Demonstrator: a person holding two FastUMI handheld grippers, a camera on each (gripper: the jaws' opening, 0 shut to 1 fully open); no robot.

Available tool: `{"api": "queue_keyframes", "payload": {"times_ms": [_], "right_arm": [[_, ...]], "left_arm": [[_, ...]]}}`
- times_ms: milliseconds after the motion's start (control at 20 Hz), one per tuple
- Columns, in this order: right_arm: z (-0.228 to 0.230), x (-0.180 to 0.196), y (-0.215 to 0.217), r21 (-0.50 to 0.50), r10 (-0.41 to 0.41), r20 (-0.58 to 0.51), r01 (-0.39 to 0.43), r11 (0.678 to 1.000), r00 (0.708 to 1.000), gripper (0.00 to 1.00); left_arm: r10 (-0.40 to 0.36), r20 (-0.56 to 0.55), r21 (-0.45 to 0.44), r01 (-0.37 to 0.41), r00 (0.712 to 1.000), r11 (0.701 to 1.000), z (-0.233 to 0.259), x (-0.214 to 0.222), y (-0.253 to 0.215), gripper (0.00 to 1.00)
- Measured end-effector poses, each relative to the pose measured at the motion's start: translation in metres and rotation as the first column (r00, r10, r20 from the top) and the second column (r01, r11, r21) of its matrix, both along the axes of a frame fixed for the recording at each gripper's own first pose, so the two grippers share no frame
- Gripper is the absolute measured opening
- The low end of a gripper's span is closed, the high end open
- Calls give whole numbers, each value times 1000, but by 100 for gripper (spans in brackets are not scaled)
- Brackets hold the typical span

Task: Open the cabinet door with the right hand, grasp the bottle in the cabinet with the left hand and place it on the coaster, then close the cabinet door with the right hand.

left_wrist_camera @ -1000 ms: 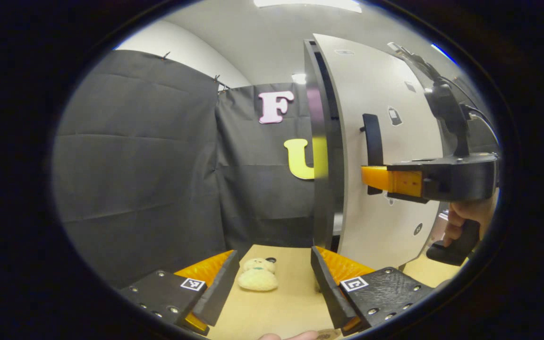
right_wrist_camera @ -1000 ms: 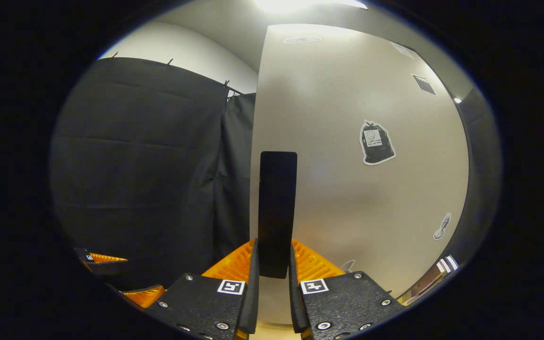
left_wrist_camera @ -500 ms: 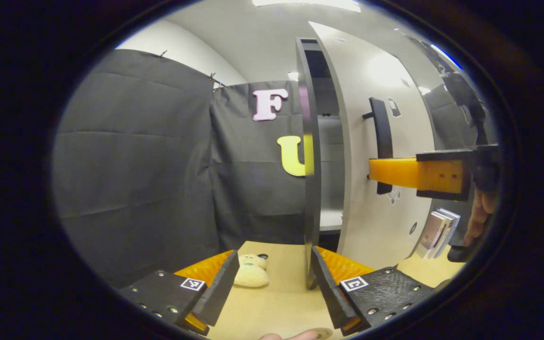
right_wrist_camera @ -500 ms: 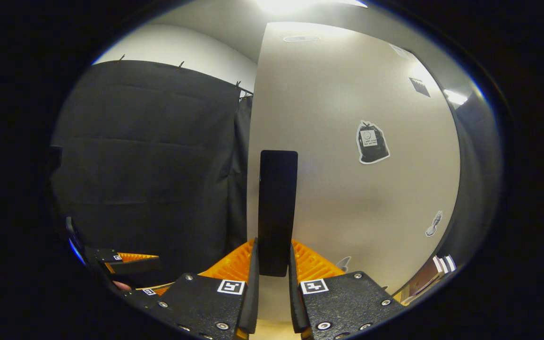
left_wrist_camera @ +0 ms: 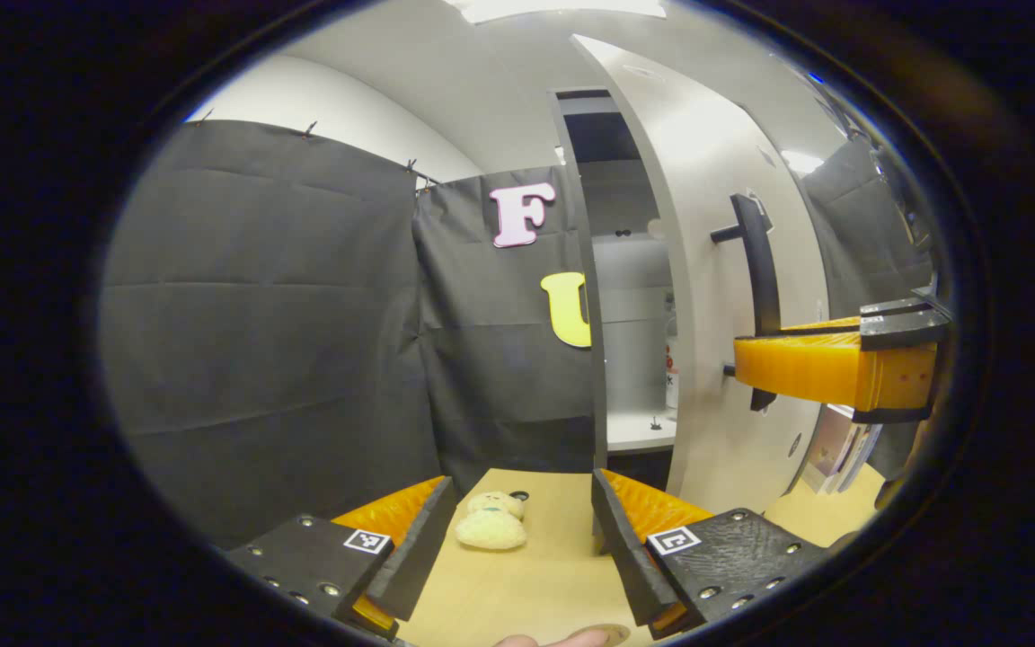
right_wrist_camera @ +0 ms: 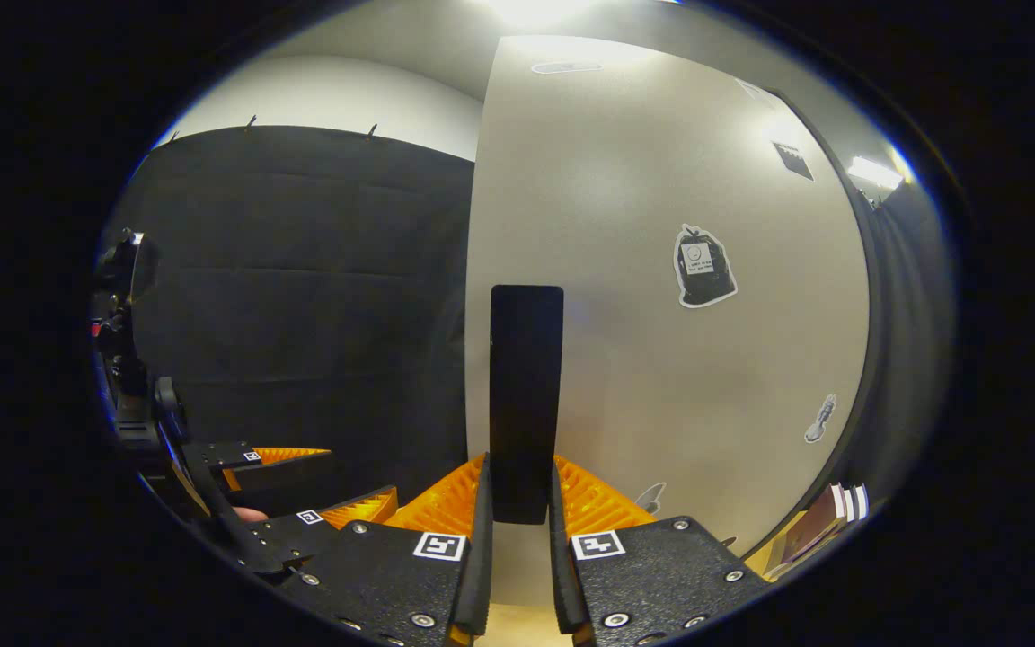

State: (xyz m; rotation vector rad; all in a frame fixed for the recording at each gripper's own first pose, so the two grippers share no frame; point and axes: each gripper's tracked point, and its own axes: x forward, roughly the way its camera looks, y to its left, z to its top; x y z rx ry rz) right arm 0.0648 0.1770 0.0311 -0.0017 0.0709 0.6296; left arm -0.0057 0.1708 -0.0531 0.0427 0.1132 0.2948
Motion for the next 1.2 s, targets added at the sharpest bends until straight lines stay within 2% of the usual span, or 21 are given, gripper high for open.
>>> {"api": "queue_keyframes", "payload": {"times_ms": [250,450,750,1000,1200], "right_arm": [[-2,3,-6,17,63,-22,-63,998,998,29],[-2,-3,-14,16,76,-27,-75,997,997,29],[-3,-11,-30,10,84,-24,-84,996,996,28],[-1,-24,-49,7,62,-17,-62,998,998,27],[0,-31,-61,11,15,-14,-14,1000,1000,27]], "left_arm": [[17,2,-9,-17,1000,1000,3,-5,-4,89],[12,7,11,-12,1000,1000,5,-6,-6,89],[4,1,-16,-4,1000,1000,7,-3,-6,89],[-32,-14,-39,32,999,999,9,-5,-10,89],[-61,-26,-54,60,998,997,-1,11,-37,88]]}}
